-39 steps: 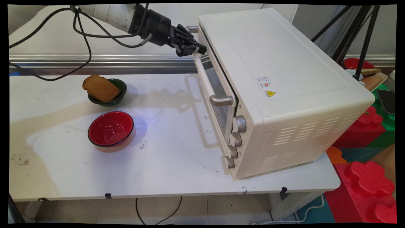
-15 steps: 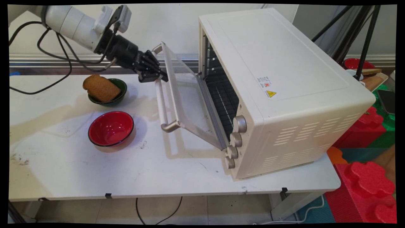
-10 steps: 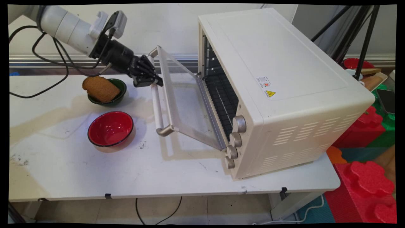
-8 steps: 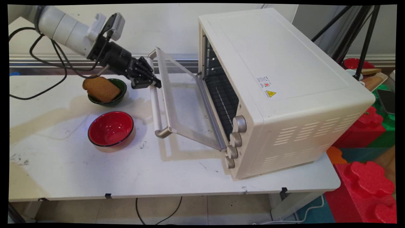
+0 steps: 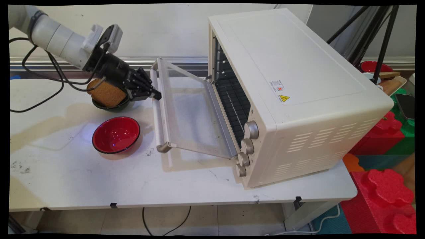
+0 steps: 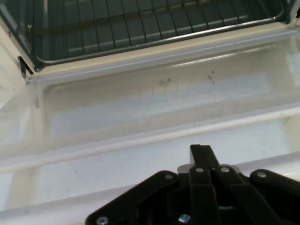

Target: Open the oven

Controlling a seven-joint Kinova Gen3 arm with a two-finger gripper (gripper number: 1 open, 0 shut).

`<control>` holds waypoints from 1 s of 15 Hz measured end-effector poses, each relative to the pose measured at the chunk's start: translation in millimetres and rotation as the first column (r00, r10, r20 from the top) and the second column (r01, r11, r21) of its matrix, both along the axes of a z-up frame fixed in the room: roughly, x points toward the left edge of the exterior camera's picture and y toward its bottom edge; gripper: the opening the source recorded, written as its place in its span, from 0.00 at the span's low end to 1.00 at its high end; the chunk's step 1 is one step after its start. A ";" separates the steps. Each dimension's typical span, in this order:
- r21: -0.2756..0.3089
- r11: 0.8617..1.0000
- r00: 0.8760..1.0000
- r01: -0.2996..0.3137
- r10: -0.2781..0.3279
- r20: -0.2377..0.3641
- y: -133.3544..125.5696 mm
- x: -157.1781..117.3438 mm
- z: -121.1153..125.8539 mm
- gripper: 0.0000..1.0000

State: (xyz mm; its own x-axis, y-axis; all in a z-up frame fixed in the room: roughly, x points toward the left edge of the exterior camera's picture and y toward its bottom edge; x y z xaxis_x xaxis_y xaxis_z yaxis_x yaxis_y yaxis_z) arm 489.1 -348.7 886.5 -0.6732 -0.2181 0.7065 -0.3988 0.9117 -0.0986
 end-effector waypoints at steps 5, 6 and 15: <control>0.000 1.000 1.000 -0.003 0.003 0.007 7.5 9.3 -14.5 0.00; -0.002 1.000 1.000 -0.003 0.003 0.007 8.0 10.0 -16.2 0.00; -0.020 1.000 1.000 -0.012 0.012 0.004 12.4 17.4 -38.5 0.00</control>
